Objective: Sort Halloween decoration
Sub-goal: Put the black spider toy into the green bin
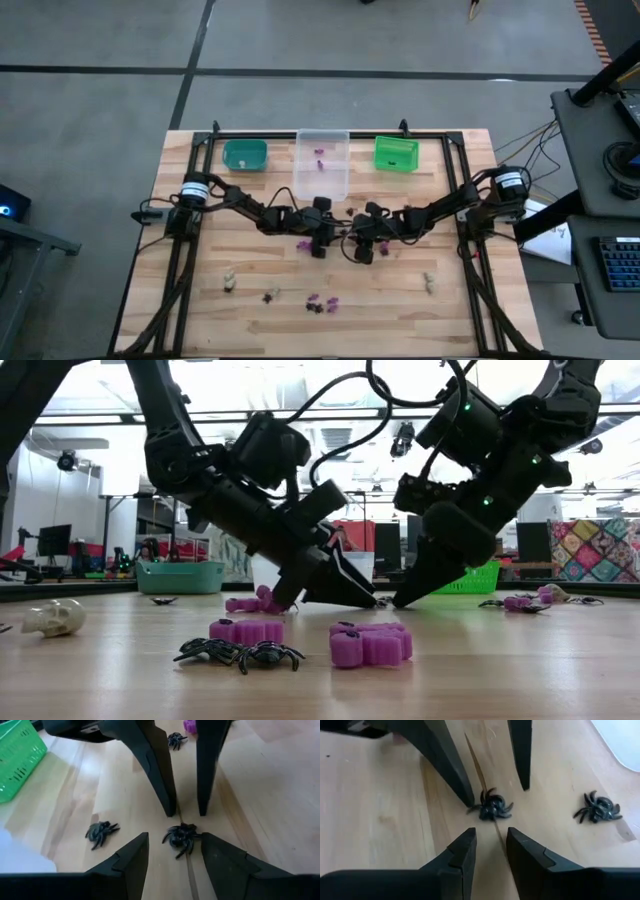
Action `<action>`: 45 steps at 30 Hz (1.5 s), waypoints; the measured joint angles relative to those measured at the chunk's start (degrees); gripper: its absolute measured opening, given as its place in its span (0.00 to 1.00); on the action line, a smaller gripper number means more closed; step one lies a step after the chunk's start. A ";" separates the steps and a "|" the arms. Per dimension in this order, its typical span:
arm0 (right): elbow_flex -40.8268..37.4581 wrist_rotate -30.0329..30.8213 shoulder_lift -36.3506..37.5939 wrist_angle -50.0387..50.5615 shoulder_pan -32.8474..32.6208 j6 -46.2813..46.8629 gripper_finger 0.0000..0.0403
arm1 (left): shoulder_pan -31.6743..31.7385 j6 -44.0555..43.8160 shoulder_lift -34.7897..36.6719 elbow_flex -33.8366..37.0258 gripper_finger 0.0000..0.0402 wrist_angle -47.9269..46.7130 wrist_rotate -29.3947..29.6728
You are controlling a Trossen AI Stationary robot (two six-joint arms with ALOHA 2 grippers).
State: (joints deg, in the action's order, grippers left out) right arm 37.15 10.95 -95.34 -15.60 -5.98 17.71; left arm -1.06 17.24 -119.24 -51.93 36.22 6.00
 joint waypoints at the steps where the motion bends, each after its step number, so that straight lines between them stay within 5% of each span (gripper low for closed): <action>1: 0.04 0.03 -0.23 -0.11 0.00 0.33 0.25 | 0.00 0.00 -0.19 -0.53 0.42 -0.46 0.03; 8: 0.06 0.01 -0.86 -0.39 0.00 0.73 0.24 | 0.11 -0.12 -0.11 -1.24 0.36 -2.79 0.50; 25: -0.02 -0.40 -0.53 -0.27 0.00 0.18 0.22 | 0.07 -0.47 0.03 -1.45 0.02 -3.34 0.79; 45: -0.18 -0.94 9.28 7.04 -0.44 -1.61 0.18 | 0.10 -6.25 4.59 -0.89 0.00 -4.25 -1.01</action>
State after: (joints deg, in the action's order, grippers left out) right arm 36.97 10.01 -86.07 -8.55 -6.41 16.10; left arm -0.96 10.99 -114.65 -52.82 31.97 4.99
